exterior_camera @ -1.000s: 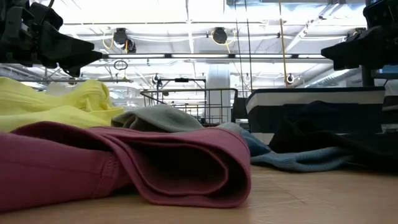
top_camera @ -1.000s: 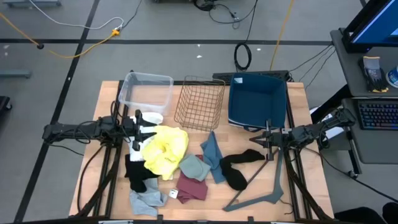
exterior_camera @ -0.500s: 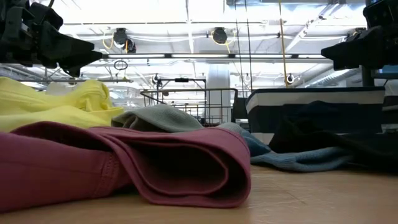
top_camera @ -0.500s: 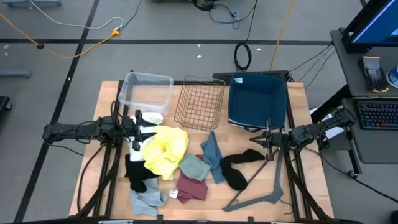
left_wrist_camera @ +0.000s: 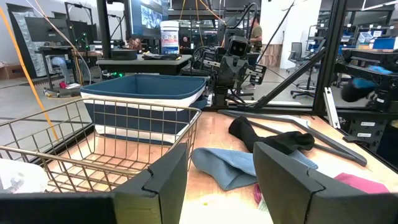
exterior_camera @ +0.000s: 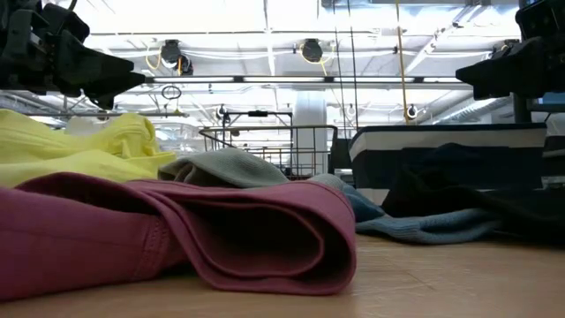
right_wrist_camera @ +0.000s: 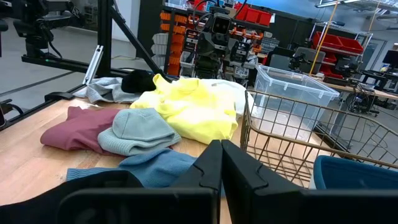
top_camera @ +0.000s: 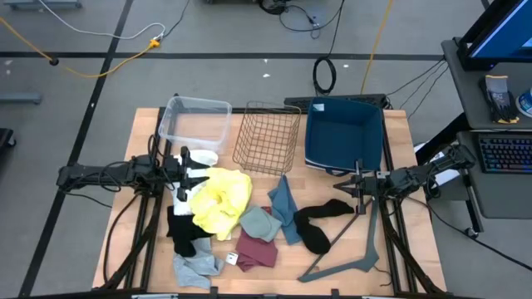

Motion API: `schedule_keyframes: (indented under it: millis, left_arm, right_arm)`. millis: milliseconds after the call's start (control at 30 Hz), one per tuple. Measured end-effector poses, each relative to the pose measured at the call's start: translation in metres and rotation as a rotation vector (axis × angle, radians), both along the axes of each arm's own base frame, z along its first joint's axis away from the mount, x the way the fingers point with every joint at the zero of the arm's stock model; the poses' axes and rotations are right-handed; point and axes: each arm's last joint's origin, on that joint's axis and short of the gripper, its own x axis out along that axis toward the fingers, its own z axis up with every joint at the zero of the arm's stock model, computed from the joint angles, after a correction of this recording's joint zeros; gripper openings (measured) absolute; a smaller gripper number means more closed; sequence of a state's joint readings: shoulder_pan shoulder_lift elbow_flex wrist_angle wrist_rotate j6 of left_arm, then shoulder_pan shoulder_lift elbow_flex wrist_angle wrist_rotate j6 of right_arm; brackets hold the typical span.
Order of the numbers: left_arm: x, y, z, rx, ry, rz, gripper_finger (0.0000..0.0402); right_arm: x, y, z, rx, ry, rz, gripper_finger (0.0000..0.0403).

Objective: Pick & Place Cloths

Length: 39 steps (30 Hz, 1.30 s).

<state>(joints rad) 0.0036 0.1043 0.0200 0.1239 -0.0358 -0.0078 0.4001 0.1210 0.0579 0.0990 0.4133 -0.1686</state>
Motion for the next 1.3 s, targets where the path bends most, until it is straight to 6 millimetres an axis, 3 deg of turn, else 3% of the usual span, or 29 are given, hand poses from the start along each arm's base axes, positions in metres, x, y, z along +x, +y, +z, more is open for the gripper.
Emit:
schedule_keyframes:
  millis: [1033,1300]
  left_arm:
    - [0.0000,0.0000,0.0000,0.000,0.000,0.000,0.0186]
    - [0.0000,0.0000,-0.0001,0.001,0.001,0.000,0.0186]
  right_arm:
    - [0.0000,0.0000,0.0002,0.003,-0.002,0.000,0.0000]
    - [0.0000,0.0001,0.0003,0.106,-0.004,-0.001,0.0000]
